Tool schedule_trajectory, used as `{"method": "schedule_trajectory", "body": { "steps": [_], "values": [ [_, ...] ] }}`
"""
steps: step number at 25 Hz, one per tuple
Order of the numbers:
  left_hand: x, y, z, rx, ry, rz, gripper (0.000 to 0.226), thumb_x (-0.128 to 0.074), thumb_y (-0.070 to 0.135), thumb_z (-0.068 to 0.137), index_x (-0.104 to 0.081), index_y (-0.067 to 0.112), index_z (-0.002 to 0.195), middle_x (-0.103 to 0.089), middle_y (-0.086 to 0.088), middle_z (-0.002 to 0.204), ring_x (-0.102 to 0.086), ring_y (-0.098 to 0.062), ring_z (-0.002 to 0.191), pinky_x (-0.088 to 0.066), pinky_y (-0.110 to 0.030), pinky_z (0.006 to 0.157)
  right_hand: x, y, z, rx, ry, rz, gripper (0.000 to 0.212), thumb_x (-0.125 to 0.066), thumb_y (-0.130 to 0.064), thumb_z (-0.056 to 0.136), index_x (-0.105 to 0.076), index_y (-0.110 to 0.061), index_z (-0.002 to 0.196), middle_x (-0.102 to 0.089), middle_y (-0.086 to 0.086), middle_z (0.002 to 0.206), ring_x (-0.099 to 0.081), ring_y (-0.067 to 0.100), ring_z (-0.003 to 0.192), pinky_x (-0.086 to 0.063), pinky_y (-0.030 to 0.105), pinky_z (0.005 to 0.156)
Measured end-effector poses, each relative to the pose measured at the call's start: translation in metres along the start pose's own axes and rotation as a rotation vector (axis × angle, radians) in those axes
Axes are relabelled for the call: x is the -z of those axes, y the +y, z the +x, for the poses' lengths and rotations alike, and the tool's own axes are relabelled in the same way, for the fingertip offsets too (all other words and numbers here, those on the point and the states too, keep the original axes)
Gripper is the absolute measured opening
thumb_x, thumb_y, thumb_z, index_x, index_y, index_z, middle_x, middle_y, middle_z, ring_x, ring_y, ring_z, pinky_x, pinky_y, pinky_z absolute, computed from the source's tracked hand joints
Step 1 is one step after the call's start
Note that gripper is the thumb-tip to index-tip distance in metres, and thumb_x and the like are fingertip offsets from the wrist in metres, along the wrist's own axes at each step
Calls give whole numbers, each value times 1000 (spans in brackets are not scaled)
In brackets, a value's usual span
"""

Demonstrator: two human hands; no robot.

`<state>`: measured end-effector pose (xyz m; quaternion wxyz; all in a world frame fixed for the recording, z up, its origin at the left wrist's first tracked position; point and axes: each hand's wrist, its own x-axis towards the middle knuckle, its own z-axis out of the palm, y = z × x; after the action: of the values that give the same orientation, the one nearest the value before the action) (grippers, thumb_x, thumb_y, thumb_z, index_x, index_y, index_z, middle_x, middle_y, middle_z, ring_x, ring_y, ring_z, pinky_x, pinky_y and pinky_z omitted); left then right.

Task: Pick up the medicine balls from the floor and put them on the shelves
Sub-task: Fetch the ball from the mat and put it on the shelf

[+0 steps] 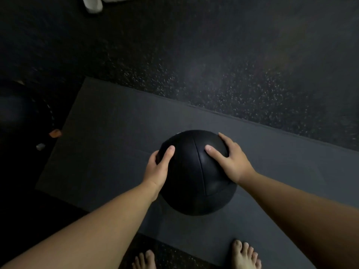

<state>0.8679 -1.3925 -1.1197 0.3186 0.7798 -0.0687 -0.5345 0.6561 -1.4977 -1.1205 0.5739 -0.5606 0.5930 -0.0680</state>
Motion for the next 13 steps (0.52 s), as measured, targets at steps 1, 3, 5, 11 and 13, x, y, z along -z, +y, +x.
{"method": "schedule_trajectory", "body": {
  "steps": [1, 3, 5, 11, 13],
  "values": [
    [16, 21, -12, -51, 23, -14, 87, -64, 90, 59, -58, 42, 131, -63, 14, 123, -60, -9, 109, -48, -37, 91, 0, -26, -6, 37, 2, 7, 110, -59, -91, 64, -35, -39, 158, -45, -5, 142, -46, 18, 133, -35, 33, 107],
    [55, 77, -43, -146, 56, -40, 73, -65, 85, 67, -61, 43, 126, -64, 18, 119, -59, -3, 104, -45, -27, 80, 3, -94, -21, 113, 1, 23, 112, -58, -94, 63, -33, -40, 158, -43, -7, 140, -46, 16, 132, -35, 32, 104],
    [97, 138, -80, -228, 96, -58, 62, -66, 85, 66, -62, 48, 115, -64, 20, 116, -59, -2, 102, -44, -23, 76, 8, -172, -38, 207, 6, 22, 115, -55, -99, 61, -33, -42, 158, -43, -7, 143, -46, 16, 132, -35, 32, 102],
    [249, 319, -244, -498, 366, -153, 84, -64, 91, 66, -60, 41, 133, -61, 12, 120, -60, -14, 114, -45, -29, 91, 21, -454, -130, 560, -26, -30, 118, -53, -103, 58, -33, -44, 158, -44, -7, 149, -45, 15, 137, -36, 33, 105],
    [307, 370, -319, -602, 473, -201, 87, -58, 92, 56, -63, 38, 125, -66, 6, 122, -62, -18, 117, -46, -31, 93, 20, -553, -183, 676, -65, -38, 117, -54, -103, 59, -32, -44, 157, -45, -6, 148, -45, 16, 136, -36, 34, 105]
  ]
}}
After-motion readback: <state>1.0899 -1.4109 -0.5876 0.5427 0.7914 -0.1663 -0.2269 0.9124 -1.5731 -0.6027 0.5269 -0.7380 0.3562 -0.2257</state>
